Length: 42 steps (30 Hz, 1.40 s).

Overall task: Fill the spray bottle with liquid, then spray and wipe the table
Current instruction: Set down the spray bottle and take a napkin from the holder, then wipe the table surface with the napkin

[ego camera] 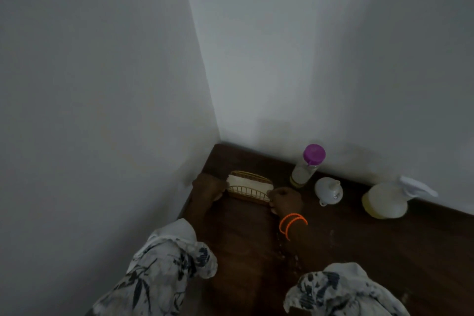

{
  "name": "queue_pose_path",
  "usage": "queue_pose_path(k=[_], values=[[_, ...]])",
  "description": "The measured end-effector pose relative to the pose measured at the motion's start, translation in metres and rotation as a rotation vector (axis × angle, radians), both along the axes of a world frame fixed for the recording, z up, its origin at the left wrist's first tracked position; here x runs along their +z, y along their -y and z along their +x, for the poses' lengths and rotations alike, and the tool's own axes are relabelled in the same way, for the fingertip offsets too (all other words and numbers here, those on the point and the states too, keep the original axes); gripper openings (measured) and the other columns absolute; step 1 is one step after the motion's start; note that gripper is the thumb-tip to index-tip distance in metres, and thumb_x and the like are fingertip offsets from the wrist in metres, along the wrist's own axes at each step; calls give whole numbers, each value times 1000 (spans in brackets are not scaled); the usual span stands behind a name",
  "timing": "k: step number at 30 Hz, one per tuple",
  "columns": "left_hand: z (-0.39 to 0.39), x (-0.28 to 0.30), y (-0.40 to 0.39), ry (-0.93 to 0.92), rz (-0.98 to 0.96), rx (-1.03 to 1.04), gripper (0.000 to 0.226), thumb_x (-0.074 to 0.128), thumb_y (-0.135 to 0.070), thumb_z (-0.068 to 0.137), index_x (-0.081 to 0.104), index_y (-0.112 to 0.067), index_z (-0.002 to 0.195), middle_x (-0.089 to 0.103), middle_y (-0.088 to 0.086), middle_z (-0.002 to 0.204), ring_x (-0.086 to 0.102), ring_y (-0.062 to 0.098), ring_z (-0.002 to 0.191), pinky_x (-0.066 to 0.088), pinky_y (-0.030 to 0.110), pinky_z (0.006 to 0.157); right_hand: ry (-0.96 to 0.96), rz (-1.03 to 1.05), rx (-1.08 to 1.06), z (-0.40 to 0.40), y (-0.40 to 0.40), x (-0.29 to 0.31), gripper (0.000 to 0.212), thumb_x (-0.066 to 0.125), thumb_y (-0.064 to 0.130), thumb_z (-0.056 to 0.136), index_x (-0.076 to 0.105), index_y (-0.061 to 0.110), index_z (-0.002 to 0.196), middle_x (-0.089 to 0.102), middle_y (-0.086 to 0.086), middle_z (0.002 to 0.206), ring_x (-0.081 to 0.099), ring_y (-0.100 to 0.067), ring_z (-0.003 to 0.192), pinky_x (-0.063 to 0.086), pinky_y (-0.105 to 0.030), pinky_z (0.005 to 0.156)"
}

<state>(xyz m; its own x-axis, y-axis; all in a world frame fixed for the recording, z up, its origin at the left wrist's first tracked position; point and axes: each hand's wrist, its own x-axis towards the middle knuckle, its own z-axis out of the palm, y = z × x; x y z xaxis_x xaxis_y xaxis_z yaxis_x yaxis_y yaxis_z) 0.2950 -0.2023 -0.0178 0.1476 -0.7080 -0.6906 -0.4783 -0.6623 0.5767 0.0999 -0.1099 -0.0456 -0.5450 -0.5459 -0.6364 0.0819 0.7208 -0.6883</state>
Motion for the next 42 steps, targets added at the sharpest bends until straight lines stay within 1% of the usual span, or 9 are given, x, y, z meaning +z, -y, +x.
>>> queue_pose_path(k=[7, 11, 16, 21, 26, 32, 36, 39, 42], values=[[3, 3, 9, 28, 6, 35, 29, 89, -18, 76, 75, 1, 92, 76, 15, 82, 78, 30, 78, 66, 46, 77, -5, 10, 7, -1, 1, -1, 7, 80, 22, 84, 73, 20, 83, 76, -9, 87, 73, -21, 75, 65, -41, 75], [3, 6, 10, -111, 99, 49, 37, 89, -14, 80, 70, 2, 108, 73, 14, 83, 70, 22, 71, 63, 33, 61, -8, 27, 8, -1, 1, -2, 10, 79, 25, 85, 76, 16, 90, 76, -7, 80, 73, -20, 70, 65, -42, 74], [-2, 9, 16, -21, 58, 24, 47, 89, -5, 76, 69, 7, 117, 75, 21, 107, 77, 30, 89, 65, 44, 84, -21, 19, 9, 0, 1, -3, 13, 78, 26, 86, 77, 14, 91, 77, -9, 83, 75, -24, 77, 64, -47, 81], [-11, 19, 24, -25, -66, -6, 39, 85, -18, 79, 73, 3, 109, 76, 20, 106, 75, 34, 98, 63, 47, 90, -165, -62, 7, -4, -5, 3, 11, 78, 25, 85, 77, 16, 92, 76, -5, 97, 67, -15, 87, 53, -29, 82], [-31, 47, 33, -89, -183, -5, 22, 82, -24, 78, 77, -6, 90, 78, 13, 89, 77, 28, 85, 66, 47, 80, -308, -340, 118, 6, -12, 18, 26, 85, 21, 78, 73, 21, 101, 73, 3, 98, 66, -4, 87, 45, -10, 68], [-60, 84, 14, -308, -262, 59, 13, 85, -12, 76, 74, -11, 69, 76, 7, 64, 77, 23, 64, 66, 53, 71, -295, -485, 308, 26, -4, 39, 51, 90, 23, 73, 69, 19, 119, 63, 11, 112, 60, 0, 98, 50, -17, 88], [-77, 110, -7, -424, -274, 31, 10, 82, -10, 79, 74, -5, 83, 76, 8, 66, 77, 24, 65, 64, 55, 76, -298, -589, 209, 34, 0, 55, 25, 79, 16, 86, 73, 14, 110, 70, 4, 103, 64, -1, 92, 54, -22, 81], [-85, 123, -23, -459, -304, 36, 15, 81, -7, 81, 72, -2, 92, 77, 14, 75, 78, 28, 69, 66, 51, 74, -310, -618, 117, 27, -10, 65, 10, 70, 14, 93, 76, 18, 101, 74, 6, 93, 66, 5, 85, 48, -6, 72], [-87, 119, -47, -461, -340, 59, 7, 77, -2, 82, 70, -5, 83, 75, 17, 76, 77, 30, 67, 66, 49, 72, -334, -560, 50, 11, -39, 67, 13, 75, 11, 86, 78, 22, 92, 75, 11, 88, 66, 10, 83, 46, -2, 69]])
